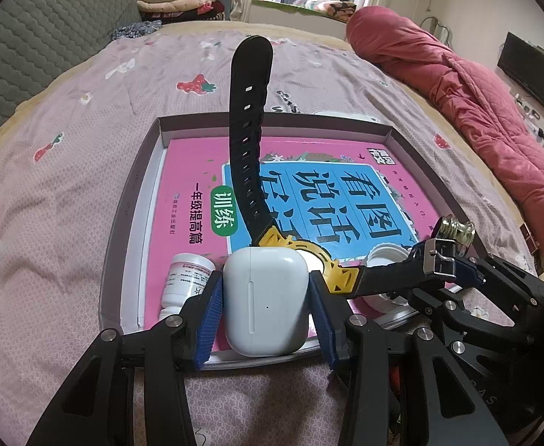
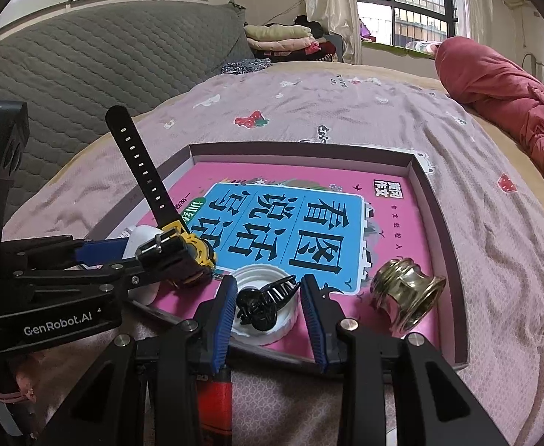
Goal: Organize rigid objects
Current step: 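Lower the earbuds case into the box with left tool while right tool releases the clip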
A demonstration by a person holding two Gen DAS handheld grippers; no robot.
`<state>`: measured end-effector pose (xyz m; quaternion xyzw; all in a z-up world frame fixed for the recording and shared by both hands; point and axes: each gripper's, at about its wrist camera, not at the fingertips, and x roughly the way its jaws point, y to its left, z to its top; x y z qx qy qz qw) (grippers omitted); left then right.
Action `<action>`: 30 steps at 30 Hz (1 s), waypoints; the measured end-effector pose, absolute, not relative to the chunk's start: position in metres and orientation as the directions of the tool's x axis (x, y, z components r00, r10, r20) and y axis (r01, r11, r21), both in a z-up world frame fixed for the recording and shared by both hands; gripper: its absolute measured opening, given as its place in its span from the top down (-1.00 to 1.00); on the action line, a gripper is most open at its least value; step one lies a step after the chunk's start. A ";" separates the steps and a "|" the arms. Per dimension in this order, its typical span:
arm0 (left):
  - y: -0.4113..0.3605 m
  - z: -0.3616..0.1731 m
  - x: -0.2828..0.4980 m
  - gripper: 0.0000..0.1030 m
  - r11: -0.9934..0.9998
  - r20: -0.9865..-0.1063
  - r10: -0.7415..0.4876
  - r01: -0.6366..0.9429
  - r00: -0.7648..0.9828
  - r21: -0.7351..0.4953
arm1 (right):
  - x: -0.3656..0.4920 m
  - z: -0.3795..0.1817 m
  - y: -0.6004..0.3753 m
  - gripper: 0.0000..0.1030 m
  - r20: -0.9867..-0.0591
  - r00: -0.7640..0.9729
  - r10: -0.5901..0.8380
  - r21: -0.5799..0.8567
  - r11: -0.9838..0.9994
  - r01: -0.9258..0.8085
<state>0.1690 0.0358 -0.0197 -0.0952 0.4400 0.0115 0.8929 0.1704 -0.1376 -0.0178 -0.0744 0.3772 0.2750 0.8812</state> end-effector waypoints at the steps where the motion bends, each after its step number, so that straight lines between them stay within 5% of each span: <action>1: 0.035 -0.019 0.169 0.10 0.981 -0.788 -0.064 -0.105 0.613 -0.161 | 0.170 -0.018 -0.138 0.30 -0.706 0.565 0.427 0.075 0.838 -0.540; 30: 0.038 -0.019 0.170 -0.05 0.984 -0.788 -0.038 -0.113 0.614 -0.135 | 0.170 -0.008 -0.146 0.28 -0.681 0.595 0.426 0.070 0.847 -0.526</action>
